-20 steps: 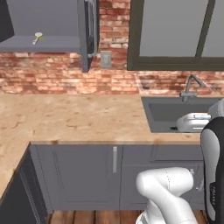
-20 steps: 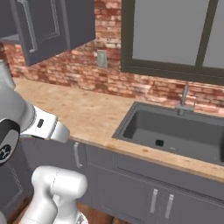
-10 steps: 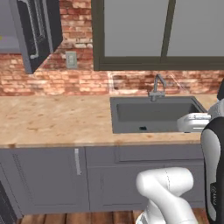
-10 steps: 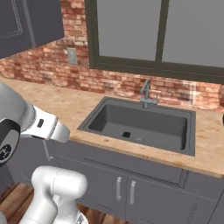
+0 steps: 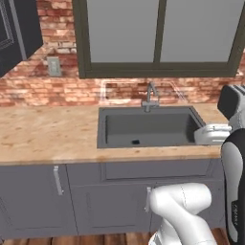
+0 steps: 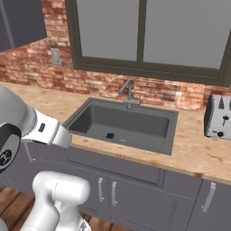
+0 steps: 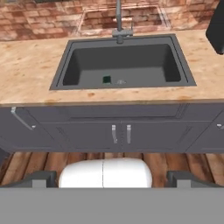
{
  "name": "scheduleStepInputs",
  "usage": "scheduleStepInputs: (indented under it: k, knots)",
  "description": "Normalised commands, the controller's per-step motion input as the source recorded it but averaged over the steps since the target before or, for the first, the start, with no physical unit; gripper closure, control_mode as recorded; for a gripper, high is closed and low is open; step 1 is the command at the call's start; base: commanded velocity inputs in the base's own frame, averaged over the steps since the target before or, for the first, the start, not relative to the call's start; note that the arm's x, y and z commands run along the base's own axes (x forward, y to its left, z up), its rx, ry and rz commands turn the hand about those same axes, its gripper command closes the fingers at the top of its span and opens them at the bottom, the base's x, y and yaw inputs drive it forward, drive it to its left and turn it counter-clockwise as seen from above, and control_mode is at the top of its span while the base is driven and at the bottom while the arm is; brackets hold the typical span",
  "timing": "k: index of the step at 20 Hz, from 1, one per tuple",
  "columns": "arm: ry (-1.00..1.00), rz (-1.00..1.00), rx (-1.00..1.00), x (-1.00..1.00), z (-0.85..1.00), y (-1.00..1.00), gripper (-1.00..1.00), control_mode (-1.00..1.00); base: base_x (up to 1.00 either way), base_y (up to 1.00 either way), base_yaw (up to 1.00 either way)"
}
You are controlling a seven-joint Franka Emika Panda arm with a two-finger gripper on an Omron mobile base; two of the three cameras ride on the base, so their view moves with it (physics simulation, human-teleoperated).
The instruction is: Pick up the dish brush and sponge from the sink, and place them back in the cabinet, and close the cabinet doors.
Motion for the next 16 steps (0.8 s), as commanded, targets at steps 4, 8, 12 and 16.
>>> scheduleStepInputs:
  k: [4, 8, 12, 16]
  knots:
    - [0.00, 0.00, 0.00, 0.00, 0.00, 0.00, -1.00, 1.00, 0.36, -0.34, -0.02]
    - [0.00, 0.00, 0.00, 0.00, 0.00, 0.00, -1.00, 1.00, 0.53, -0.13, -0.05]
    - [0.00, 0.00, 0.00, 0.00, 0.00, 0.00, -1.00, 1.00, 0.45, 0.00, -0.14]
    - [0.00, 0.00, 0.00, 0.00, 0.00, 0.00, -1.00, 1.00, 0.42, 0.01, -0.20]
